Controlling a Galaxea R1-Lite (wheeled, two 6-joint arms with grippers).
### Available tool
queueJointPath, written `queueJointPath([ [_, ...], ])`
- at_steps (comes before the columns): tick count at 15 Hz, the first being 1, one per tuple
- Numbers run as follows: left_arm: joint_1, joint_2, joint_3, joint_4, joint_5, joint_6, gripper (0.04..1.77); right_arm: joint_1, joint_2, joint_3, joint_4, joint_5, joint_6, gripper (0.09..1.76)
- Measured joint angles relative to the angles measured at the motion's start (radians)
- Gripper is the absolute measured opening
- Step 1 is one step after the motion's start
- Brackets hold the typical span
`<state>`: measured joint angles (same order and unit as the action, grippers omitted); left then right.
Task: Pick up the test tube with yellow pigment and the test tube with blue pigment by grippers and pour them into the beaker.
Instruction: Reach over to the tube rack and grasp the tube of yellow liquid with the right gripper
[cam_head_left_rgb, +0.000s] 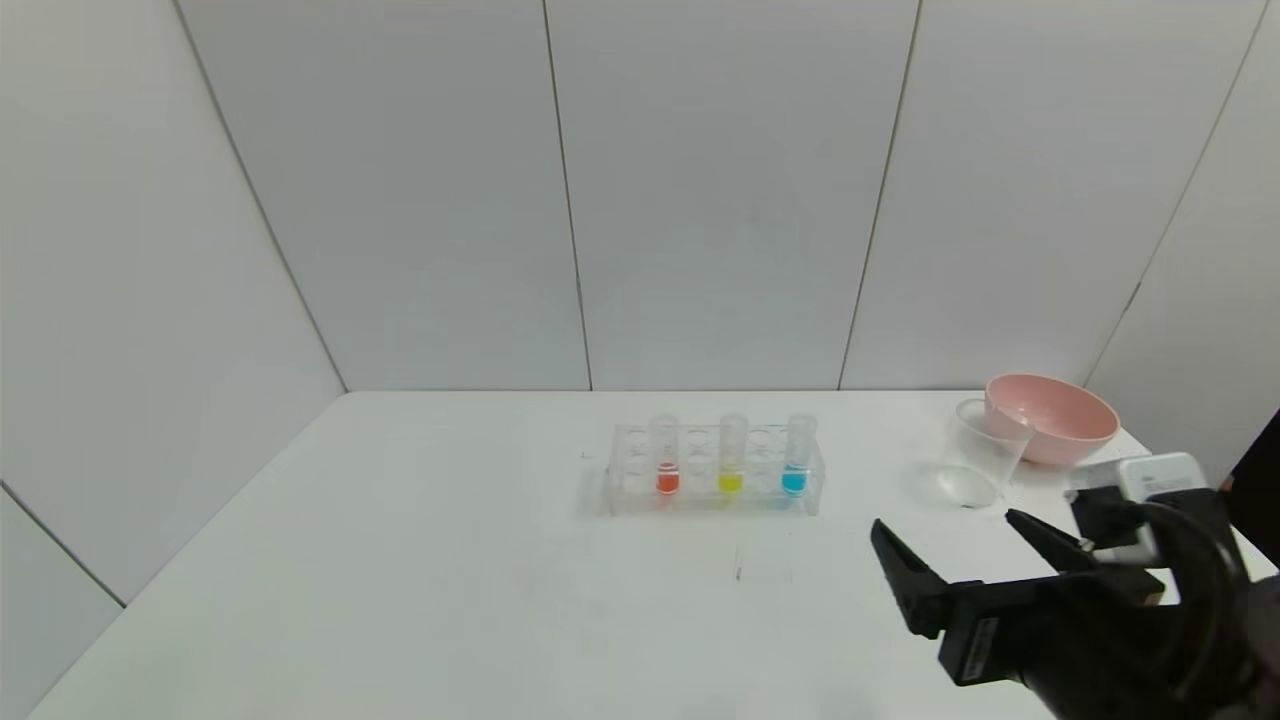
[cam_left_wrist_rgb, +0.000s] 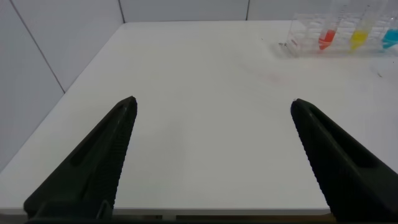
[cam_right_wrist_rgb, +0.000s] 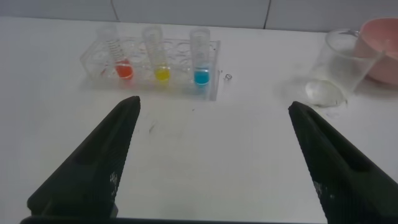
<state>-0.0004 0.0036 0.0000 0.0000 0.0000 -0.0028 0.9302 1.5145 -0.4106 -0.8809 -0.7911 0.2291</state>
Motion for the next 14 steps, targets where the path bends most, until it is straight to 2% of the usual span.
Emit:
queueJointPath([
  [4,0.000,0.000,0.000,0.000,0.000,0.000,1.76,0.094,0.158,-0.146,0.003,-0.051,0.037,1.71],
  [8,0.000,0.000,0.000,0.000,0.000,0.000,1.76,0.140,0.299,-0.281,0.004,-0.101,0.041,1.71],
  [11,0.000,0.000,0.000,0.000,0.000,0.000,1.76,0.137,0.398,-0.364,0.000,-0.074,0.044,1.71],
  [14,0.000,0.000,0.000,0.000,0.000,0.000,1.76,0.086,0.489,-0.439,0.003,-0.042,0.042,1.71],
])
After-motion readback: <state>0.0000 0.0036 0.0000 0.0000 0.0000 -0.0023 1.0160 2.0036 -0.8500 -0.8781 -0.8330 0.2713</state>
